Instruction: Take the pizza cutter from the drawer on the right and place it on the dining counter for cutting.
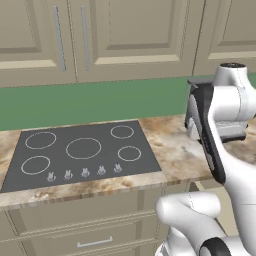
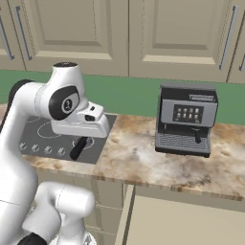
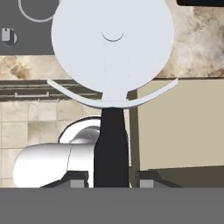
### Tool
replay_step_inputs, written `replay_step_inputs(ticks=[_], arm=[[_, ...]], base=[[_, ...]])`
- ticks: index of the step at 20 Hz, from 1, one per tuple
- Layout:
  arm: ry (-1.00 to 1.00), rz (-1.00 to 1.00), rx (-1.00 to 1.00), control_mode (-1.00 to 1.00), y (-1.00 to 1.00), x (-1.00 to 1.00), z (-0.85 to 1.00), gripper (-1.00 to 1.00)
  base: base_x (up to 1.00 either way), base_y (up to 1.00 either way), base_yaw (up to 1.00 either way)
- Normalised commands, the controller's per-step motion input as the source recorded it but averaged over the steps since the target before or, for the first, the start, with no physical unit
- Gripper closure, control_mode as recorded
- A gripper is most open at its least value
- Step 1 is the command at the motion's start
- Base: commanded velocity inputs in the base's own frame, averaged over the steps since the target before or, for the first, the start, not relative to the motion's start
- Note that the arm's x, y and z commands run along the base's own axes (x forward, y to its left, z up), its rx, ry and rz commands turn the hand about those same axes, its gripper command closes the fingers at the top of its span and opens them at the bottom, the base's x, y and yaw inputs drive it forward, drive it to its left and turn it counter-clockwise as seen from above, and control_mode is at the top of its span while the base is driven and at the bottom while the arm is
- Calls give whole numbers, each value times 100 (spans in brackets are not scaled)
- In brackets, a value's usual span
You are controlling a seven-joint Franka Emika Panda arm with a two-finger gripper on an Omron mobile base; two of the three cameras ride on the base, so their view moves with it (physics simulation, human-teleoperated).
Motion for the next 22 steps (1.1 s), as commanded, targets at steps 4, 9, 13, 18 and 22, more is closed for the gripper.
replay_step_inputs(ticks=[4, 9, 13, 18, 22], arm=[[1, 0, 0, -100, 21, 5, 0, 100], [1, 2, 0, -100, 12, 0, -1, 100], [2, 1, 0, -100, 5, 3, 0, 100], [0, 0, 0, -100, 0, 0, 0, 100], [0, 0, 0, 100, 0, 0, 0, 100]], base=[[0, 0, 0], [0, 0, 0], [0, 0, 0], [0, 0, 0], [-11, 12, 14]])
